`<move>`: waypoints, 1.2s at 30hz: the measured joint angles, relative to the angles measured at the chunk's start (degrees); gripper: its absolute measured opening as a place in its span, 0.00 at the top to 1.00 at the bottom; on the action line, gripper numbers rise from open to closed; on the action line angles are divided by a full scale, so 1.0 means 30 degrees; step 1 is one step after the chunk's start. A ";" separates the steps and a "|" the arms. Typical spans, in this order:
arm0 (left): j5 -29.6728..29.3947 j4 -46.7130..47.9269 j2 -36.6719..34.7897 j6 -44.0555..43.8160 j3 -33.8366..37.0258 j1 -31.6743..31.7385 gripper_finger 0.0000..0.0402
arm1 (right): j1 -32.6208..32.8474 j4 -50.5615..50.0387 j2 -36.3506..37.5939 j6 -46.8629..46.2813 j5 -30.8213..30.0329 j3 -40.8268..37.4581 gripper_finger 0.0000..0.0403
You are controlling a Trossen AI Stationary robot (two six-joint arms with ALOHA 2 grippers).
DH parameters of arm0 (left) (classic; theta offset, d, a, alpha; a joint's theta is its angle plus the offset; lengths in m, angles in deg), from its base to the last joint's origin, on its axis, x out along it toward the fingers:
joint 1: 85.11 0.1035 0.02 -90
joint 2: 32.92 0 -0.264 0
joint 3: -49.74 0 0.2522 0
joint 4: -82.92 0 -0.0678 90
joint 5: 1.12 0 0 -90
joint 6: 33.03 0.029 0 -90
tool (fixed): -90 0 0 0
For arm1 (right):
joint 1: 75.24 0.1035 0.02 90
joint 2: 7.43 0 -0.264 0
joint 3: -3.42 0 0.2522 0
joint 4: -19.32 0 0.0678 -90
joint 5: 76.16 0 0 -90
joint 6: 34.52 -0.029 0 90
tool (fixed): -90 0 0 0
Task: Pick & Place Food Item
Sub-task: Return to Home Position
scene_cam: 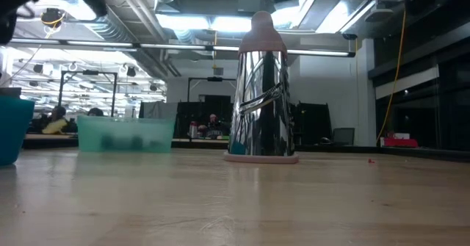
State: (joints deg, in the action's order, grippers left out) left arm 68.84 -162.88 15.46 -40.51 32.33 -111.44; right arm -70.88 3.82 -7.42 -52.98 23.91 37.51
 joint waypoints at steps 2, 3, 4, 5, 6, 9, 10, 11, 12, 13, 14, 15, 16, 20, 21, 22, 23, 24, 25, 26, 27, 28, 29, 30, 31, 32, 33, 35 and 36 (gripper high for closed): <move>-0.0027 -0.1475 -0.0015 -0.0048 0.1084 -0.0211 0.51 | 0.0000 -0.0002 0.0000 0.0112 0.0026 -0.0004 0.35; -0.0071 -0.1165 -0.0001 0.0055 0.1013 -0.0305 0.51 | -0.0004 0.0073 0.0000 0.0290 0.0158 -0.0004 0.35; -0.0072 -0.0545 -0.0231 0.0170 0.1039 -0.0420 0.51 | 0.0000 -0.0010 0.0000 0.0336 0.0342 -0.0004 0.35; -0.0105 -0.0051 -0.0493 0.0253 0.1059 -0.0458 0.51 | 0.0000 -0.0165 0.0000 0.0353 0.0443 -0.0004 0.35; -0.0063 0.0256 -0.0666 0.0199 0.1059 -0.0514 0.51 | 0.0000 -0.0413 0.0000 0.0292 0.0438 -0.0004 0.35; -0.0413 0.2182 -0.1068 -0.0199 0.1059 -0.0660 0.51 | 0.0000 -0.1751 0.0000 0.0299 0.0439 -0.0004 0.35; -0.0434 0.3061 -0.1215 -0.0214 0.1059 -0.0708 0.51 | 0.0000 -0.2319 0.0000 0.0407 0.0444 -0.0004 0.35; -0.0436 0.3654 -0.1329 -0.0223 0.1059 -0.0781 0.51 | 0.0000 -0.3057 0.0000 0.0661 0.0452 -0.0004 0.35; -0.0437 0.4367 -0.1422 -0.0204 0.1059 -0.0839 0.51 | 0.0000 -0.3797 0.0000 0.0957 0.0452 -0.0004 0.35; -0.0414 0.5158 -0.1504 -0.0071 0.1059 -0.0885 0.51 | 0.0000 -0.4526 0.0000 0.1406 0.0450 -0.0004 0.35; -0.0291 0.5953 -0.1551 0.0114 0.1059 -0.0967 0.51 | 0.0000 -0.5131 0.0000 0.1798 0.0436 -0.0028 0.35; -0.0080 0.6815 -0.1604 0.0290 0.1059 -0.1060 0.51 | 0.0000 -0.5183 0.0000 0.1892 0.0422 -0.0210 0.35; 0.0131 0.7591 -0.1617 0.0359 0.1059 -0.1142 0.51 | 0.0000 -0.5174 0.0000 0.1909 0.0351 -0.0392 0.35; 0.0248 1.1238 -0.1583 -0.0866 0.1059 -0.1470 0.51 | 0.0000 -0.5136 0.0000 0.2002 0.0008 -0.1343 0.35; 0.0235 1.1880 -0.1587 -0.1548 0.1059 -0.1486 0.51 | 0.0000 -0.5136 0.0000 0.1749 -0.0278 -0.1652 0.35; 0.0237 1.2535 -0.1587 -0.2250 0.1059 -0.1486 0.51 | -0.0001 -0.5136 0.0000 0.1187 -0.0490 -0.2060 0.35; 0.0254 1.3100 -0.1583 -0.2887 0.1059 -0.1486 0.51 | -0.0007 -0.5143 0.0000 0.0495 -0.0503 -0.2495 0.35; 0.0315 1.3578 -0.1587 -0.3413 0.1059 -0.1486 0.51 | 0.0000 -0.5172 0.0000 -0.0237 -0.0443 -0.2967 0.35; 0.0446 1.4089 -0.1587 -0.3874 0.1059 -0.1486 0.51 | 0.0000 -0.5216 -0.0007 -0.0980 -0.0164 -0.3401 0.35; 0.0593 1.4620 -0.1587 -0.4132 0.1059 -0.1486 0.51 | -0.0007 -0.5216 -0.0007 -0.1576 0.0217 -0.3770 0.35; 0.0701 1.5101 -0.1573 -0.4268 0.1059 -0.1486 0.51 | -0.0007 -0.5206 -0.0007 -0.1897 0.0723 -0.4101 0.35; 0.0819 1.5475 -0.1580 -0.4261 0.1059 -0.1486 0.51 | 0.0000 -0.5190 -0.0007 -0.2103 0.1333 -0.4411 0.35; 0.1028 1.5829 -0.1586 -0.4148 0.1053 -0.1479 0.51 | -0.0007 -0.5188 -0.0007 -0.2139 0.1880 -0.4649 0.35; 0.1267 1.6263 -0.1582 -0.4037 0.1054 -0.1478 0.51 | -0.0001 -0.5284 -0.0009 -0.2010 0.2273 -0.4740 0.35; 0.1610 1.6739 -0.1580 -0.4004 0.1059 -0.1478 0.51 | 0.0000 -0.5231 -0.0036 -0.1541 0.2589 -0.4737 0.35; 0.1945 1.7200 -0.1580 -0.4032 0.1059 -0.1478 0.51 | -0.0001 -0.5136 -0.0044 -0.1152 0.2741 -0.4691 0.35; 0.2328 1.7678 -0.1587 -0.4222 0.1059 -0.1478 0.51 | -0.0005 -0.5139 -0.0036 -0.0820 0.2776 -0.4667 0.35; 0.3097 1.8786 -0.1587 -0.4940 0.1059 -0.1478 0.51 | -0.0007 -0.5304 -0.0044 -0.0282 0.2805 -0.4667 0.35; 0.3503 1.9290 -0.1587 -0.5331 0.1059 -0.1478 0.51 | -0.0007 -0.5281 -0.0049 -0.0171 0.2800 -0.4667 0.35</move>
State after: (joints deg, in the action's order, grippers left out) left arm 79.35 -105.01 10.70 -56.50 35.51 -115.87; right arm -70.90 -12.02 -7.56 -53.49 32.31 23.51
